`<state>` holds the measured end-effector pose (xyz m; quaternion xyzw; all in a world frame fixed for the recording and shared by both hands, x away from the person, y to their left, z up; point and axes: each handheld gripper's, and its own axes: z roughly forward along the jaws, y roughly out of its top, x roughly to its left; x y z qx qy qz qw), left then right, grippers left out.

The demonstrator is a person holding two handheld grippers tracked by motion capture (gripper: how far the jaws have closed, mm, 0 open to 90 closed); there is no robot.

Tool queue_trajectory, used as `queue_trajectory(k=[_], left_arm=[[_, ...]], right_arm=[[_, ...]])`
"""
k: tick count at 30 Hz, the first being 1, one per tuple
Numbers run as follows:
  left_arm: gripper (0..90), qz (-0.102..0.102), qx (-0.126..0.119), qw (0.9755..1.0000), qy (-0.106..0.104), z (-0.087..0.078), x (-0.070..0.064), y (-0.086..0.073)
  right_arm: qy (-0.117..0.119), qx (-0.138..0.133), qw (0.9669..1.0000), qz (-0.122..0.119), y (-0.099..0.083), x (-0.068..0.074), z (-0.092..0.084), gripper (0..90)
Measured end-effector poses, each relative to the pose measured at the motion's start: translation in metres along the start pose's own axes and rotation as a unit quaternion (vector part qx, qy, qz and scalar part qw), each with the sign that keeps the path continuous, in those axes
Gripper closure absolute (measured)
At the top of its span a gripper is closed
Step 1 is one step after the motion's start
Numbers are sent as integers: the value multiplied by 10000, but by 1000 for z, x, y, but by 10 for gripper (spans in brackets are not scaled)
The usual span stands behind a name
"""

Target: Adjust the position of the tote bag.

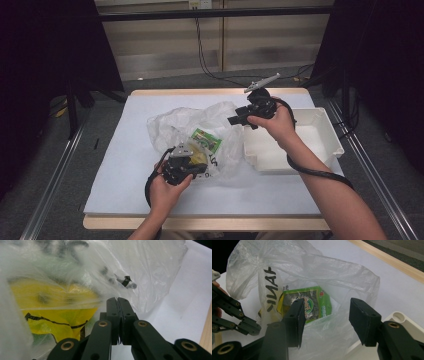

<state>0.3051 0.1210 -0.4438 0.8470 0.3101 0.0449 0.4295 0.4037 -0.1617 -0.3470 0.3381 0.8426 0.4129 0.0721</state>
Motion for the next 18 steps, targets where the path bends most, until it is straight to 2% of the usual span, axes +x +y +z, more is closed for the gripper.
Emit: queue_trajectory(k=[4, 9, 14, 18], left_arm=[[886, -14, -11, 10000, -23, 0, 1, 0], [886, -44, -27, 10000, -11, -1, 2, 0], [886, -96, -43, 9999, -40, -1, 3, 1], [886, -51, -24, 10000, 5, -2, 3, 2]], right_arm=[[87, 20, 9999, -93, -1, 5, 0, 656], [262, 57, 9995, -182, -2, 10, 1, 776], [428, 29, 9989, -212, -4, 16, 6, 784], [586, 60, 9981, -199, -9, 25, 17, 726]])
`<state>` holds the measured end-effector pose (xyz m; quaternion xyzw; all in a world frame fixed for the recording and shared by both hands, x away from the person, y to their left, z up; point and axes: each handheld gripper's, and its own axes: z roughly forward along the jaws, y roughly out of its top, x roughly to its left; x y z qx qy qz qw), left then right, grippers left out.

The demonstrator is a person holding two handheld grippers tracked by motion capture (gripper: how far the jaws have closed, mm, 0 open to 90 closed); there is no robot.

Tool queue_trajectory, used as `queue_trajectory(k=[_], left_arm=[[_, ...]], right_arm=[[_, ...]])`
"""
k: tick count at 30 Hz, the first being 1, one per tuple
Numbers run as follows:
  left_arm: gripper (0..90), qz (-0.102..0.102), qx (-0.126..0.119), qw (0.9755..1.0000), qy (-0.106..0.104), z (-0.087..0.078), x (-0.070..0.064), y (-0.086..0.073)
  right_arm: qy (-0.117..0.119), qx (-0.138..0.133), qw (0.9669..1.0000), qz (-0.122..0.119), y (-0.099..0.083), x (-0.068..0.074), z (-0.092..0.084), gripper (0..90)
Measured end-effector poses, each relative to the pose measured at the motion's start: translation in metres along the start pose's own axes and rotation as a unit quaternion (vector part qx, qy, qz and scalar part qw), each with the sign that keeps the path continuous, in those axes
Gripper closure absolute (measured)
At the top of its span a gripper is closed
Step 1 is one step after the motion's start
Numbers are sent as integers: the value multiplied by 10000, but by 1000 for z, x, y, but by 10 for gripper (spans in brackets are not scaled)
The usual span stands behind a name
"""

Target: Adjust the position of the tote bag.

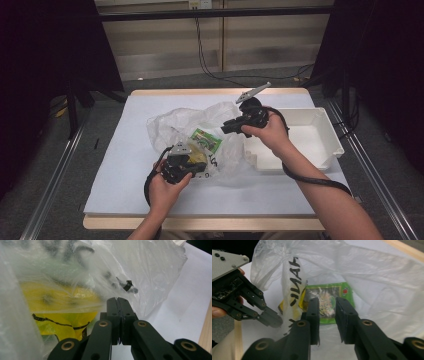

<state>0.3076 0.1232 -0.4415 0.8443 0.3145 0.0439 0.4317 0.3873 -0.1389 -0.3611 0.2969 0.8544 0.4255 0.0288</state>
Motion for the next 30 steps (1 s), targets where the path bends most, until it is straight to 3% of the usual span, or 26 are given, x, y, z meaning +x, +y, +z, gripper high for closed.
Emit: queue_trajectory(k=[7, 12, 19, 21, 25, 30], left_arm=[[878, 39, 13, 10000, 78, -3, 0, 2], [869, 21, -67, 9999, 123, -8, 2, 5], [838, 27, -193, 9992, 353, -19, 9, 12], [835, 5, -218, 9992, 335, -20, 11, 13], [818, -37, -269, 9991, 333, -21, 16, 15], [812, -39, -291, 9989, 356, -20, 17, 17]], right_arm=[[323, 65, 9994, 68, -18, 14, 29, 559], [489, 223, 9985, -73, -30, 23, 47, 504], [588, 422, 9973, -115, -45, 27, 62, 436], [558, 476, 9972, -141, -47, 29, 65, 415], [557, 587, 9965, -202, -50, 32, 70, 402], [543, 734, 9953, -315, -54, 35, 78, 464]])
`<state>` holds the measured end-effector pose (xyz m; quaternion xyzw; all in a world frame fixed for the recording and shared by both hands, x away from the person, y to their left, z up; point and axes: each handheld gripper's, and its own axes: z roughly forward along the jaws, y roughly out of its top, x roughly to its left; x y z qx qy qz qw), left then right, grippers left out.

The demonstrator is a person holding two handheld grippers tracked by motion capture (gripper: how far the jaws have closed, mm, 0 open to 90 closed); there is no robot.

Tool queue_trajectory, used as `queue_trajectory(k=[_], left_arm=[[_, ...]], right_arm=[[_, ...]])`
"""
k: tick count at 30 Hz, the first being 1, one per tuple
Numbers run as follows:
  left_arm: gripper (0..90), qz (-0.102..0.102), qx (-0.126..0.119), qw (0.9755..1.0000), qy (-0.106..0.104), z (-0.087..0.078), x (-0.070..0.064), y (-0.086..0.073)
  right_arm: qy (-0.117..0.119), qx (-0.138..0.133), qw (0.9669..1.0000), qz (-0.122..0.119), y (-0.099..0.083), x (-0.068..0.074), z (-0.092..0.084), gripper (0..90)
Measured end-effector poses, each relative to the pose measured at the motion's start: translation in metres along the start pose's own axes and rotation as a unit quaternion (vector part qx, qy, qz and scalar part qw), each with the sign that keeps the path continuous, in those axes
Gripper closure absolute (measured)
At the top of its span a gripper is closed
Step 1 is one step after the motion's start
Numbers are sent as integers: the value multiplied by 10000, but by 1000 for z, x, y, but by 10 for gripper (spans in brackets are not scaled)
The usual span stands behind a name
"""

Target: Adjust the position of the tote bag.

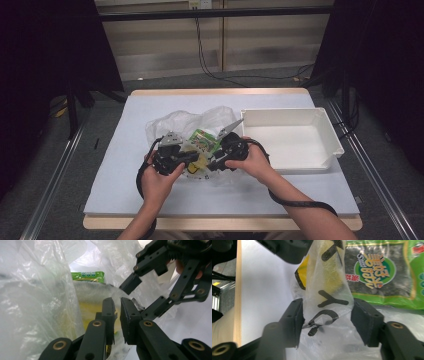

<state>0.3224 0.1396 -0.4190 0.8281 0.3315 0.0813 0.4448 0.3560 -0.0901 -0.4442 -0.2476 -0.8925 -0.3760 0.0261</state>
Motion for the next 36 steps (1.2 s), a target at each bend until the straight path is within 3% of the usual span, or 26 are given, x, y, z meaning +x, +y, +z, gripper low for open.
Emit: queue_trajectory(k=[5, 11, 13, 15, 17, 19, 26, 29, 36], left_arm=[[799, -27, -13, 10000, -39, 3, 1, 4], [808, 9, -56, 10000, -67, 8, 0, 10], [812, 67, -107, 9999, -18, 9, 0, 11], [784, 145, -187, 9997, 59, 9, 2, 13], [696, 146, -221, 9995, 180, 10, 5, 15], [713, 133, -222, 9995, 180, 13, 8, 15], [828, 35, 157, 9991, 398, 21, 31, 6], [900, -179, 206, 9983, 523, 22, 44, 0], [900, -335, 545, 9958, 648, 19, 66, -17]], right_arm=[[-65, 45, 9999, -129, -1, 2, 6, 606], [-166, 99, 9998, -36, -4, 6, 10, 793], [-102, 109, 9999, -51, -4, 5, 11, 838], [-96, 158, 9998, -87, -4, 6, 13, 846], [-79, 215, 9996, -191, -4, 8, 16, 846], [-68, 309, 9992, -263, -3, 11, 18, 846], [17, 348, 9985, -431, -5, 19, 19, 853], [83, 357, 9981, -493, -8, 21, 16, 865], [68, 365, 9982, -480, -19, 19, 7, 884]])
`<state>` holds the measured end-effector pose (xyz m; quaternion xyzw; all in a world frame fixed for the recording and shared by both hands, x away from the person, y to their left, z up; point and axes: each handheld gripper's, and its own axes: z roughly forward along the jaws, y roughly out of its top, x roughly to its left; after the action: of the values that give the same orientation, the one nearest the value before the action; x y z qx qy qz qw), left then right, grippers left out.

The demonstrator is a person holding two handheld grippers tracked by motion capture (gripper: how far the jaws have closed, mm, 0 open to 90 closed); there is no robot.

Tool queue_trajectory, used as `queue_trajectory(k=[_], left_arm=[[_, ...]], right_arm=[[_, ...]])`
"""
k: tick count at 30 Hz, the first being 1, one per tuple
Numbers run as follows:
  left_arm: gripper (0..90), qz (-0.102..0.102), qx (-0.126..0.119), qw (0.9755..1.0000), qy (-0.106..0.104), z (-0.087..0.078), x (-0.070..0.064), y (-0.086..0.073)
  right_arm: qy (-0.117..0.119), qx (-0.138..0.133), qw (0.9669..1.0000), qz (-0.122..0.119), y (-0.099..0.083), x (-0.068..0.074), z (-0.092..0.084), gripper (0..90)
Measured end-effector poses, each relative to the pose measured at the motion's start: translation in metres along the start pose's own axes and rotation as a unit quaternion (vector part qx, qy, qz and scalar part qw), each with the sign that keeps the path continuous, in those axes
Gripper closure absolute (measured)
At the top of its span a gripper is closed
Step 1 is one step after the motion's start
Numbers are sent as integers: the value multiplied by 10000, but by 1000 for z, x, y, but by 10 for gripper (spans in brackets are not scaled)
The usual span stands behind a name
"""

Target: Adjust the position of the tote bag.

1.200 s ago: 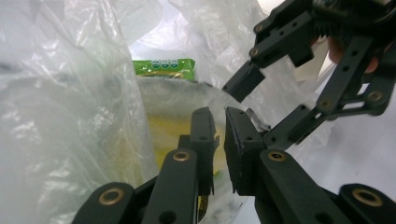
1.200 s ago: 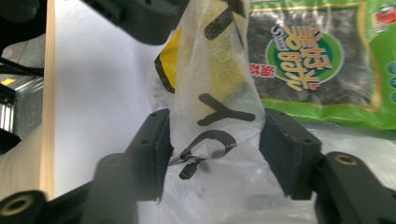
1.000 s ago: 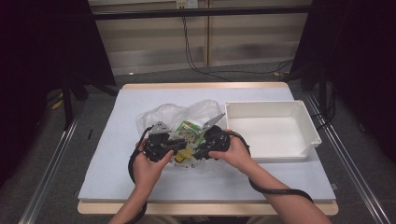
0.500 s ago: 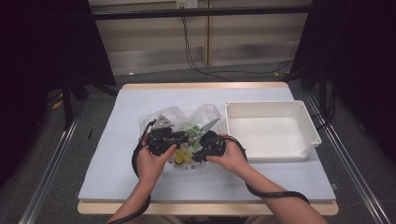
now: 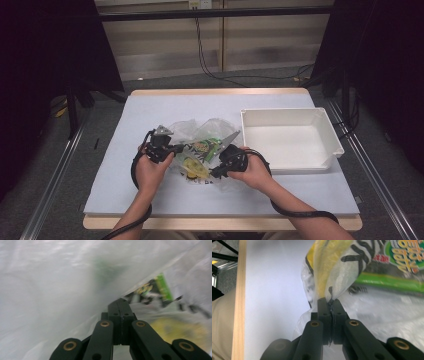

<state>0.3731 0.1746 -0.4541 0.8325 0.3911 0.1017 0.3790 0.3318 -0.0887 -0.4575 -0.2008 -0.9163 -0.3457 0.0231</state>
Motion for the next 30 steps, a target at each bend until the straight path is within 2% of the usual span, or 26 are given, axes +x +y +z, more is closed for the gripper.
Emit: queue_trajectory(k=[1, 3, 4, 5, 6, 9, 10, 12, 14, 15, 16, 17, 19, 20, 21, 24, 25, 27, 30], left_arm=[[900, -65, 34, 10000, 44, 0, 1, -2], [900, -24, 140, 9999, 68, -1, 6, -7], [900, -95, 110, 9999, 67, 0, 6, -8], [900, -80, 150, 9998, 54, -1, 6, -9], [900, -59, 57, 10000, 50, -1, 5, -9], [900, -61, 6, 10000, -78, -4, 1, -7], [900, -9, 1, 9999, -100, -4, 0, -5], [900, -43, -45, 9999, -128, -4, -2, -3], [900, -25, -74, 9998, -194, -6, -4, -1], [900, 26, -81, 9997, -219, -7, -5, -1], [900, -30, -180, 9994, -277, -7, -6, 0], [900, -42, -226, 9992, -334, -8, -8, 1], [900, 45, -278, 9988, -409, -11, -10, 5], [900, 4, -382, 9981, -490, -12, -12, 7], [900, 47, -417, 9978, -506, -13, -14, 9], [900, 115, -543, 9963, -660, -15, -22, 17], [878, 191, -552, 9963, -635, -15, -25, 21], [831, 216, -613, 9948, -790, -14, -32, 27], [766, 386, -522, 9954, -699, -8, -35, 31]], right_arm=[[-10, 2, 10000, 25, -2, -1, -2, 884], [-14, -43, 10000, 87, -5, -3, -5, 884], [10, -84, 9999, 121, -7, -4, -6, 884], [-15, -100, 9998, 182, -8, -4, -6, 877], [-19, -115, 9998, 154, -8, -5, -6, 850], [-58, -227, 9993, 277, -5, -3, -6, 739], [-102, -258, 9992, 301, -4, -2, -7, 684], [-268, -348, 9984, 368, 0, -1, -8, 569], [-419, -428, 9977, 315, 5, 0, -8, 508], [-439, -507, 9972, 332, 7, 1, -8, 473], [-417, -580, 9967, 389, 9, 0, -8, 460], [-466, -594, 9962, 424, 11, 0, -7, 464], [-513, -600, 9961, 396, 13, 0, -4, 607], [-500, -601, 9964, 335, 14, 0, -2, 677], [-472, -570, 9968, 307, 15, 1, 0, 739], [-404, -413, 9983, 97, 17, 5, 8, 850], [-340, -382, 9987, 93, 17, 7, 11, 862], [-286, -318, 9991, 1, 18, 11, 16, 878], [-212, -241, 9994, -96, 19, 16, 23, 882]])
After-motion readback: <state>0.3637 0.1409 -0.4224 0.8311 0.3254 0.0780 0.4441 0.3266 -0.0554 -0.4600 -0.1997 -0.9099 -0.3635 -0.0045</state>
